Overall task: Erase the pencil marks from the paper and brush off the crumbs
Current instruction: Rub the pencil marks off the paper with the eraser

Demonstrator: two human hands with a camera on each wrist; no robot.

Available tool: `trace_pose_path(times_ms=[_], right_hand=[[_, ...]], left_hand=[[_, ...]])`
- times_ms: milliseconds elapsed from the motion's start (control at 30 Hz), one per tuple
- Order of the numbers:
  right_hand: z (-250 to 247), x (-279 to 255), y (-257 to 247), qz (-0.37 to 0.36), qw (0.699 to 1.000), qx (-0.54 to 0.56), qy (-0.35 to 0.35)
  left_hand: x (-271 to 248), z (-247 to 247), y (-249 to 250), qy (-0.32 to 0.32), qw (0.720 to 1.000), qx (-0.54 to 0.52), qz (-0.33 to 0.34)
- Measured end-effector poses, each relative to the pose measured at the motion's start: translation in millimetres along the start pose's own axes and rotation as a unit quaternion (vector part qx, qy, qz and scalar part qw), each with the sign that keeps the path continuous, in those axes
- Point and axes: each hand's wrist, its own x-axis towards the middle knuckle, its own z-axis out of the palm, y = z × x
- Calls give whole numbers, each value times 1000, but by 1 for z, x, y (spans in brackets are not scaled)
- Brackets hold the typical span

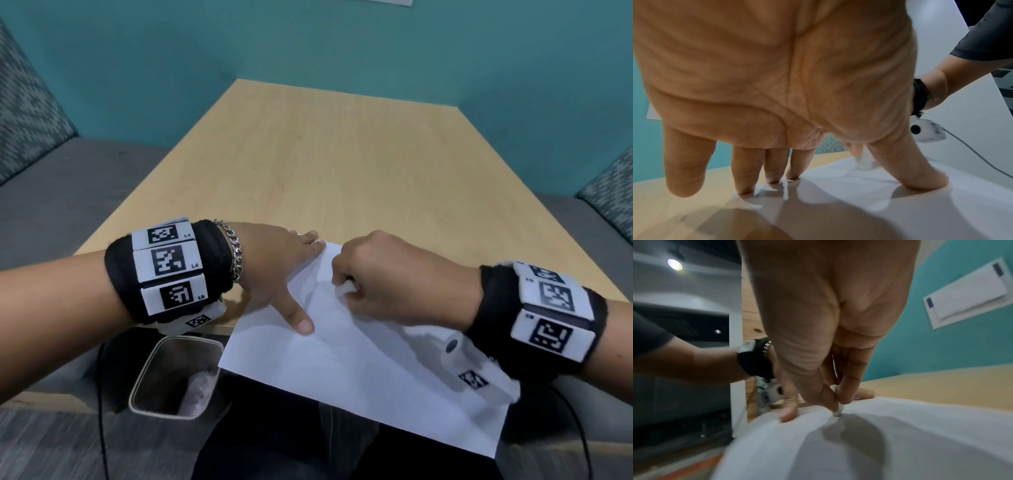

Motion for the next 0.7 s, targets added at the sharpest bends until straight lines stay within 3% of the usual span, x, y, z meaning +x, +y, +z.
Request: trace_pose_path(times_ms=[100,267,400,533,600,700], right_hand=[[1,-7,-14,-35,999,24,-34],[0,1,14,24,999,16,23],[-5,-8,4,1,997,70,-15],[-15,-5,28,43,996,63,39],[-12,-7,38,65,995,66,34],[-7,-12,41,77,992,100,16]], left_hand=[[-1,-1,0,-3,1000,-3,-1],[-2,-2,2,-5,1000,9,-3],[0,-2,-1,-5,1000,2,5],[-1,-4,-4,-25,999,-12,25],[-2,-4,-1,-35,999,-19,27],[2,1,4,15,999,-25,18]])
